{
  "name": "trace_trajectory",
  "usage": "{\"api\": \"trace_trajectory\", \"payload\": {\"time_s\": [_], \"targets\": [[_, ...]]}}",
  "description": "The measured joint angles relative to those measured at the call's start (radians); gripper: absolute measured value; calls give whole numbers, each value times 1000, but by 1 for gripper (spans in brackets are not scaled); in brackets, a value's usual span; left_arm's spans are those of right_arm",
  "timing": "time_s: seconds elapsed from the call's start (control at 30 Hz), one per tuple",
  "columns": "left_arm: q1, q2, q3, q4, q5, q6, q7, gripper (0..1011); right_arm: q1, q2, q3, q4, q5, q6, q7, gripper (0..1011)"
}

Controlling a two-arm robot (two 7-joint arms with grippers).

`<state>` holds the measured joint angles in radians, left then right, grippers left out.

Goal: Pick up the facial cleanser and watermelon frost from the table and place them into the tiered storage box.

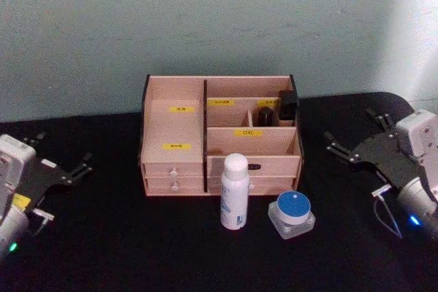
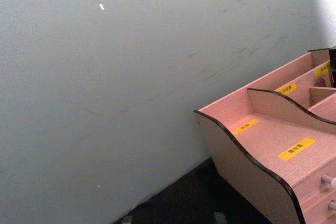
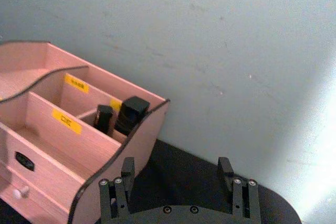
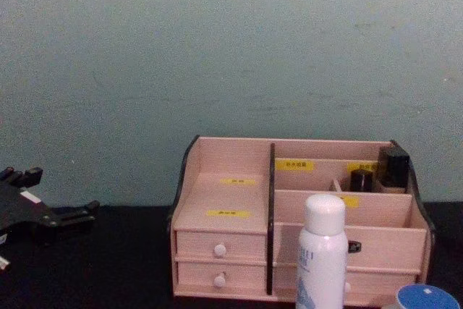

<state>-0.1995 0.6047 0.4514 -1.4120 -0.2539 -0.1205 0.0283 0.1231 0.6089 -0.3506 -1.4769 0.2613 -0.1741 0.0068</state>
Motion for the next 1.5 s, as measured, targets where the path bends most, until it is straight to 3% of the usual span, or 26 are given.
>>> {"api": "trace_trajectory", "payload": {"time_s": [0.4, 0.8, 1.07, 1.5], "targets": [[0, 0, 0, 0, 0, 0, 0, 1001, -97, 60, 40, -110, 27, -76, 112, 1000], [0, 0, 0, 0, 0, 0, 0, 1001, -124, 88, 3, -140, 39, -111, 290, 1000], [0, 0, 0, 0, 0, 0, 0, 1001, -105, 81, -31, -118, 64, -111, 408, 1000], [0, 0, 0, 0, 0, 0, 0, 1001, -38, 17, -59, -35, 120, -62, 555, 1000]]}}
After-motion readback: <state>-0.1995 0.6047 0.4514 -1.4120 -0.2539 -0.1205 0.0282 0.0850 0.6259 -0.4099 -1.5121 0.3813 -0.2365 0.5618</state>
